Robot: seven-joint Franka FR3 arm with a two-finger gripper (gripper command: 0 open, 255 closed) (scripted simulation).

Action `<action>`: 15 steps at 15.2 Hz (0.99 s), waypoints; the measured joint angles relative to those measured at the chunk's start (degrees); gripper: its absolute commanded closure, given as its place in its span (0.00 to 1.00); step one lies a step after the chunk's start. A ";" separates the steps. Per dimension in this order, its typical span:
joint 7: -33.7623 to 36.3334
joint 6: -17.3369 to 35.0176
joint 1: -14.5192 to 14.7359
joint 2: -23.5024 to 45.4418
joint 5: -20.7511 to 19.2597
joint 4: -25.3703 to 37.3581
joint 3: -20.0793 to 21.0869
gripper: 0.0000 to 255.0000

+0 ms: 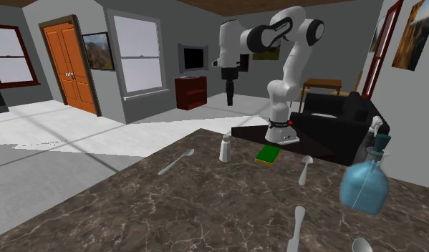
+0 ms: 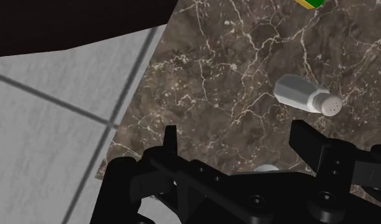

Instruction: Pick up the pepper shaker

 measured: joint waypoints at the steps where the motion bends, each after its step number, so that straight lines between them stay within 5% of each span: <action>1: 1.35 1.01 0.17 1.44 -0.14 0.62 1.02 0.00; 10: 15.64 9.35 1.65 20.25 -7.70 11.29 8.97 0.00; 15: 21.32 11.92 3.45 27.88 -12.48 15.65 10.08 0.00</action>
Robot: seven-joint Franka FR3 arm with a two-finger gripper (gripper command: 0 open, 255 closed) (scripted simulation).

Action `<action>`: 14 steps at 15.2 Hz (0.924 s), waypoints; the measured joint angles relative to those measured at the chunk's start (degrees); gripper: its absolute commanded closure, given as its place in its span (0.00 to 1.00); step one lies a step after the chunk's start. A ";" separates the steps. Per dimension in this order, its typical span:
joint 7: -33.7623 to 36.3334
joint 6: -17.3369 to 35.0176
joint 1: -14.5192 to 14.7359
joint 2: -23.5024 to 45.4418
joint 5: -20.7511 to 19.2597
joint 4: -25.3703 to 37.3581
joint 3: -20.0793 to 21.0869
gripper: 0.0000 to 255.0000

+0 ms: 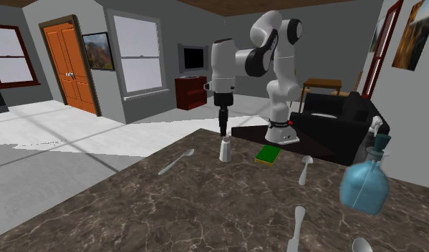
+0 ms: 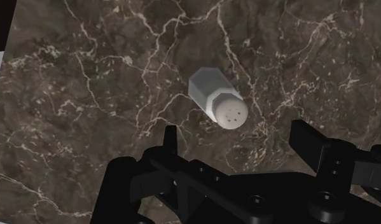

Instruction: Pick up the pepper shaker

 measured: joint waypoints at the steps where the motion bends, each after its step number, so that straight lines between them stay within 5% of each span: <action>1: 0.34 0.66 0.15 0.53 -0.35 -0.20 0.01 0.00; 6: 1.15 4.05 0.49 2.58 -1.68 -1.83 -0.23 0.00; 7: 1.20 4.29 0.51 2.78 -1.81 -1.89 -0.27 1.00; 14: 1.19 4.51 0.50 2.83 -1.88 -1.97 -0.29 1.00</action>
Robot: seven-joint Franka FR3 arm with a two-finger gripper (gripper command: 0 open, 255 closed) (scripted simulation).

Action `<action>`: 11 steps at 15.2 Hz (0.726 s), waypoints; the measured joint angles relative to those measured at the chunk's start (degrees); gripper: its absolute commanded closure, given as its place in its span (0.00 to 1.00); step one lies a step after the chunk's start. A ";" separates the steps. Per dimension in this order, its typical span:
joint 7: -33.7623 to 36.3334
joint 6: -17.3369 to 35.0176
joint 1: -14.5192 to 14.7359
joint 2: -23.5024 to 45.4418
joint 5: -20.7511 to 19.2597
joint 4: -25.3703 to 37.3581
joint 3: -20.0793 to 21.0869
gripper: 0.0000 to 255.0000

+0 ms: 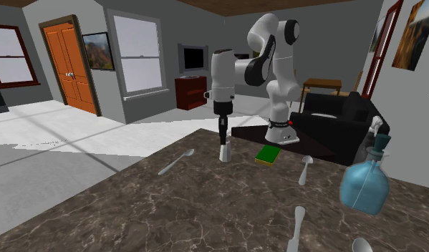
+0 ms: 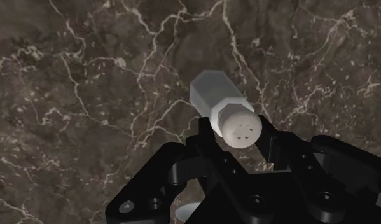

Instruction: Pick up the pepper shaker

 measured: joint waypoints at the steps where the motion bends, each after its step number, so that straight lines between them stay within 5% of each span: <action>1: 0.00 0.02 0.00 0.01 0.00 0.00 0.00 1.00; 11: -1.01 -4.89 -0.47 -2.49 1.66 2.70 0.28 1.00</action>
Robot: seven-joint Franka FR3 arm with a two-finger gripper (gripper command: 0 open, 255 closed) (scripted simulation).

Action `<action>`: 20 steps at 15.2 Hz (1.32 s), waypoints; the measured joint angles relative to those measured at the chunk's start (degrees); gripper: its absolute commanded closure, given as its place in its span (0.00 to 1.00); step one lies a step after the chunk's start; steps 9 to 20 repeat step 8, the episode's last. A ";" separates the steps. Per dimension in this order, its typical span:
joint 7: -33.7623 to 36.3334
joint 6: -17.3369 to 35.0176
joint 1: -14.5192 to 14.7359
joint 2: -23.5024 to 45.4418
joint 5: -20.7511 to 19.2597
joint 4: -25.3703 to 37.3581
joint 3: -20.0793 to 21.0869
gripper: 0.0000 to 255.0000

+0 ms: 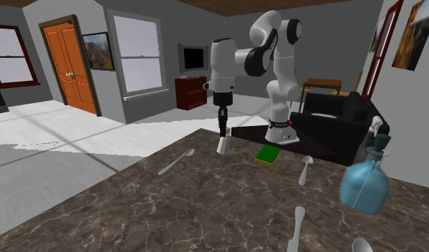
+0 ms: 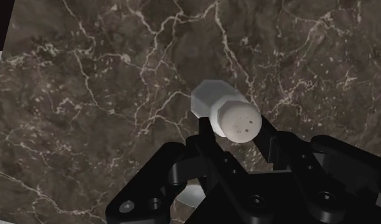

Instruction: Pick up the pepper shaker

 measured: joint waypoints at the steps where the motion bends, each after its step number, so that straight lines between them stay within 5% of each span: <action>1: -0.13 -0.67 -0.05 -0.68 0.41 0.09 0.09 1.00; 8: -0.56 -5.48 -0.24 -2.37 1.40 3.46 0.21 1.00; 20: -0.56 -5.48 -0.24 -2.37 1.40 3.46 0.21 1.00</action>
